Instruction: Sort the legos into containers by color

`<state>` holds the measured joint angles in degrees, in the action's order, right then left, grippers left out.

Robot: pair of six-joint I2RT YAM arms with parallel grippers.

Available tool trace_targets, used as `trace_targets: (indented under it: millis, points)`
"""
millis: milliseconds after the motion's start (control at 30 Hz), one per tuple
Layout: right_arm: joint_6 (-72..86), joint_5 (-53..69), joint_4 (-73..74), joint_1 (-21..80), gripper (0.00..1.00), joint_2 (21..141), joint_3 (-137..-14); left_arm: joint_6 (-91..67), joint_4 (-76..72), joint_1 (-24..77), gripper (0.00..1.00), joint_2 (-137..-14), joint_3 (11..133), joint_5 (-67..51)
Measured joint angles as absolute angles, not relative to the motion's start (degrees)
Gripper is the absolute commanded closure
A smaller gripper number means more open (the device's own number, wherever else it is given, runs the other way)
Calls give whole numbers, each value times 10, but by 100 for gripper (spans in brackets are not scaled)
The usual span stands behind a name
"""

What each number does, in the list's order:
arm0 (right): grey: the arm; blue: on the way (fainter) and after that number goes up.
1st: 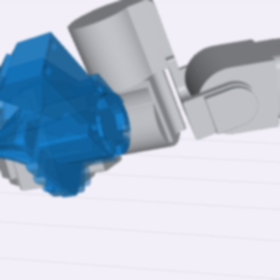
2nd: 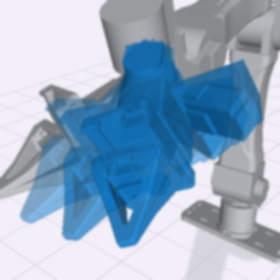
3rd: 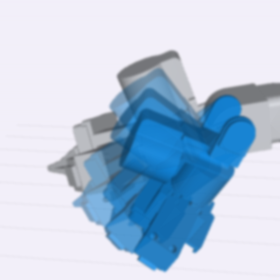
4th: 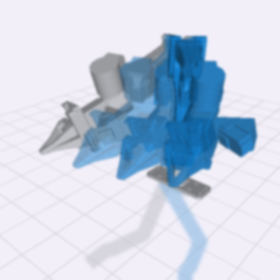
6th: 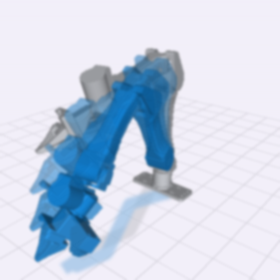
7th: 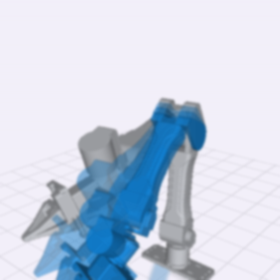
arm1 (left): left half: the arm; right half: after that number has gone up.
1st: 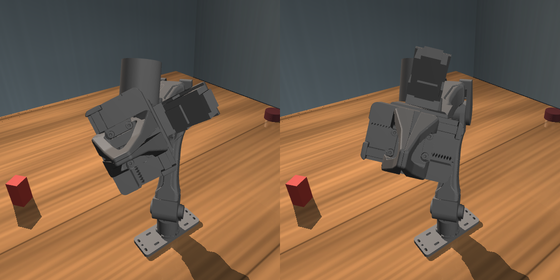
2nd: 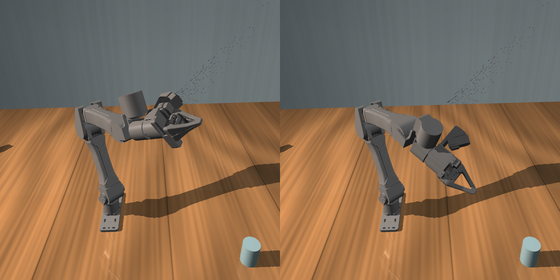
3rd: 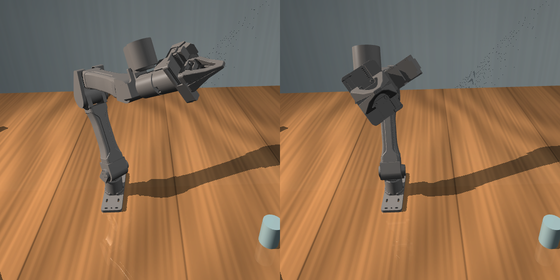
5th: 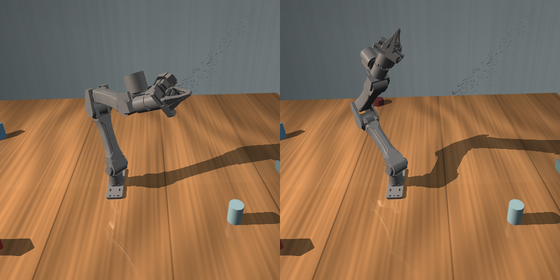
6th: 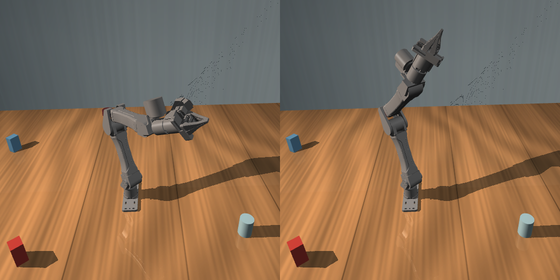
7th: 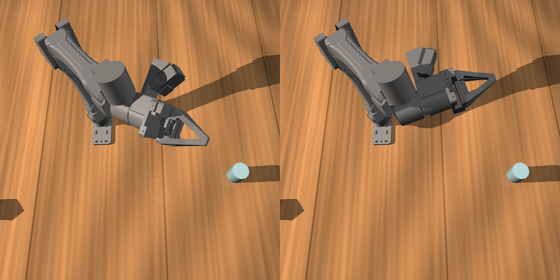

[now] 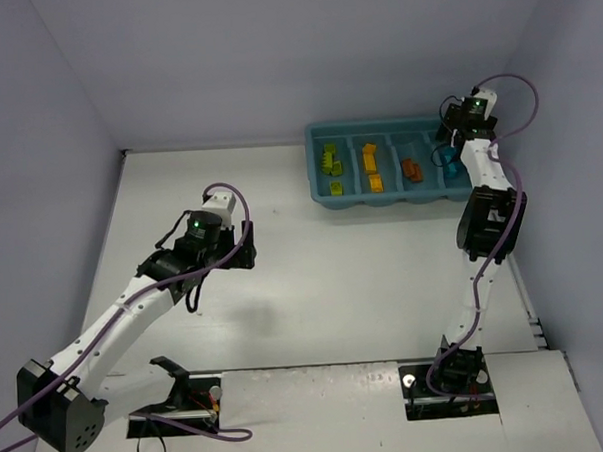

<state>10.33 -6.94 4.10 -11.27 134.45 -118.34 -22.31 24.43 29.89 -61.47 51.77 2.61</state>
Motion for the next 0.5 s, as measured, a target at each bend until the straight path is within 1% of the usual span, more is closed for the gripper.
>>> trace_targets:
  millis: [67, 133, 200, 233, 433, 500]
  points:
    - [102, -66, 36, -112, 19, 1334, -1185, -227, 251, 299, 11, -613, 518, 27]
    - [102, -58, 32, -112, 16, 1310, -1171, -230, 262, 299, 11, -606, 519, 30]
    - [103, -46, 29, -112, 7, 1268, -1142, -232, 277, 299, 11, -596, 524, 33]
    - [103, -37, 29, -112, 0, 1237, -1121, -234, 285, 299, 11, -591, 529, 35]
    - [128, 26, 12, -108, 0, 985, -964, -256, 352, 299, 10, -575, 603, 72]
    - [138, 50, 2, -108, 0, 883, -902, -264, 375, 296, 6, -569, 628, 88]
